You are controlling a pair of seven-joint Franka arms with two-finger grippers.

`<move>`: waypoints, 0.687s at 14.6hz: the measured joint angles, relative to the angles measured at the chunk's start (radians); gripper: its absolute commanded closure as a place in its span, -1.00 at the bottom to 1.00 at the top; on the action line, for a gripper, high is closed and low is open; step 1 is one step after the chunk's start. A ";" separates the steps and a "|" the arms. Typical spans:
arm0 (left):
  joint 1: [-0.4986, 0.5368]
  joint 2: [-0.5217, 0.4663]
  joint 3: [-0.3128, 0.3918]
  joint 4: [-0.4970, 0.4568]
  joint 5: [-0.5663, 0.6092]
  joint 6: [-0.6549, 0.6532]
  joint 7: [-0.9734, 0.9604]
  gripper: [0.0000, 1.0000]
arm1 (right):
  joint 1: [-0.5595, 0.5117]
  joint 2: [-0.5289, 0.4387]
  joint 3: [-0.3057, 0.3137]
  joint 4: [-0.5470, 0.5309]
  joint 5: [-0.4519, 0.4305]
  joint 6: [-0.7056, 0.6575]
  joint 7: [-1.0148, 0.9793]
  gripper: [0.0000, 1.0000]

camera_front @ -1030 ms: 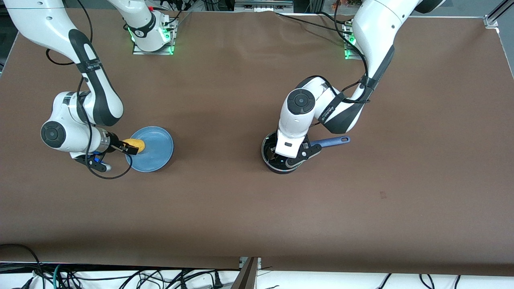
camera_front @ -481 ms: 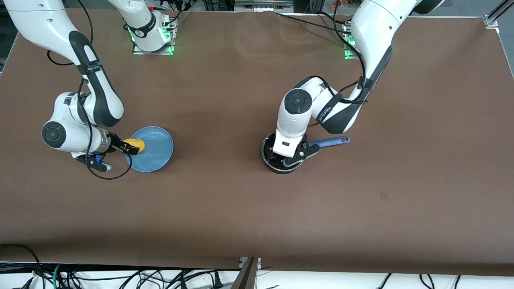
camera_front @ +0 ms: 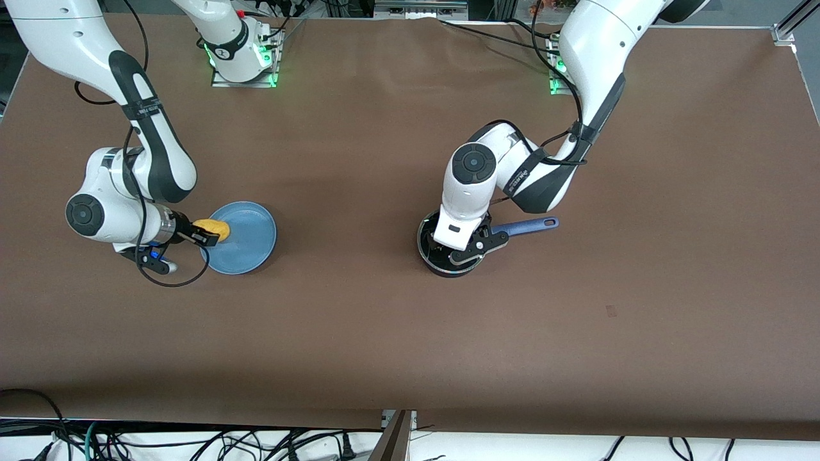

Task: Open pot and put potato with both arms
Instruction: 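Grasp the lid knob with the left gripper while the right gripper grasps the potato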

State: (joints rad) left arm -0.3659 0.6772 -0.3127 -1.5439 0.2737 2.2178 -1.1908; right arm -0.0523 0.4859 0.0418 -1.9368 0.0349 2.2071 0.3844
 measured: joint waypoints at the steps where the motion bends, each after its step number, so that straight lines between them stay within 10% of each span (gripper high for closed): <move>1: 0.000 -0.001 0.000 0.000 0.000 -0.001 0.001 -0.44 | -0.001 0.000 0.000 0.000 0.001 0.000 0.000 0.02; 10: -0.001 -0.003 -0.001 0.004 0.000 -0.013 0.002 0.05 | -0.001 -0.002 0.000 0.042 0.001 -0.037 0.000 0.08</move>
State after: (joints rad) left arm -0.3673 0.6745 -0.3136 -1.5401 0.2737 2.2051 -1.1889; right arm -0.0531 0.4844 0.0418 -1.8950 0.0360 2.1699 0.3839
